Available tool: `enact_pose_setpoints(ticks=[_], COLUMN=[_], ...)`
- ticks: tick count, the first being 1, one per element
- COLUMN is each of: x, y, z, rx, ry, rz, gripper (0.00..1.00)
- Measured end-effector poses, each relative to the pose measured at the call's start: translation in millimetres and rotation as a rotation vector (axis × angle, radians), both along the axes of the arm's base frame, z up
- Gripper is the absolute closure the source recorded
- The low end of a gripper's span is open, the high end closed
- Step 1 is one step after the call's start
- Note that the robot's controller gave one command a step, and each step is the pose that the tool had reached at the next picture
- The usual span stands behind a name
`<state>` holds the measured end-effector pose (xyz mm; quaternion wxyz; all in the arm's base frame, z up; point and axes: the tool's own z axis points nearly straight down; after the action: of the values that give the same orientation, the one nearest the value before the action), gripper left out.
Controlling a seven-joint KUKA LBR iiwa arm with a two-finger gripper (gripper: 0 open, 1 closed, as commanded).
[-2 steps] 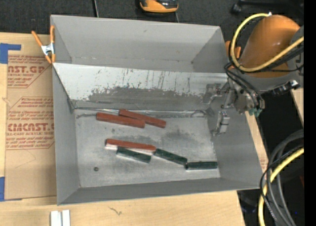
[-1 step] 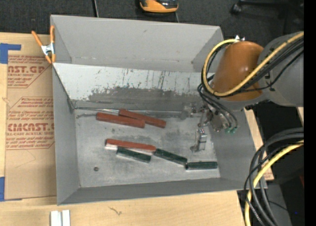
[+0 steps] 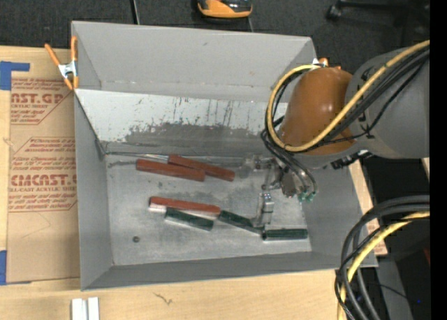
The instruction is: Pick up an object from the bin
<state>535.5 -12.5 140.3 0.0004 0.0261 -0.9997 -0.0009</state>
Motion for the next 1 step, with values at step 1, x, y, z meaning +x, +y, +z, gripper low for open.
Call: enact_pose_setpoints(ticks=[1], x=[-14.6], y=[6.9], z=[-13.8], rx=[-0.001], ry=[-0.001], rz=[-0.041], gripper=[0.0])
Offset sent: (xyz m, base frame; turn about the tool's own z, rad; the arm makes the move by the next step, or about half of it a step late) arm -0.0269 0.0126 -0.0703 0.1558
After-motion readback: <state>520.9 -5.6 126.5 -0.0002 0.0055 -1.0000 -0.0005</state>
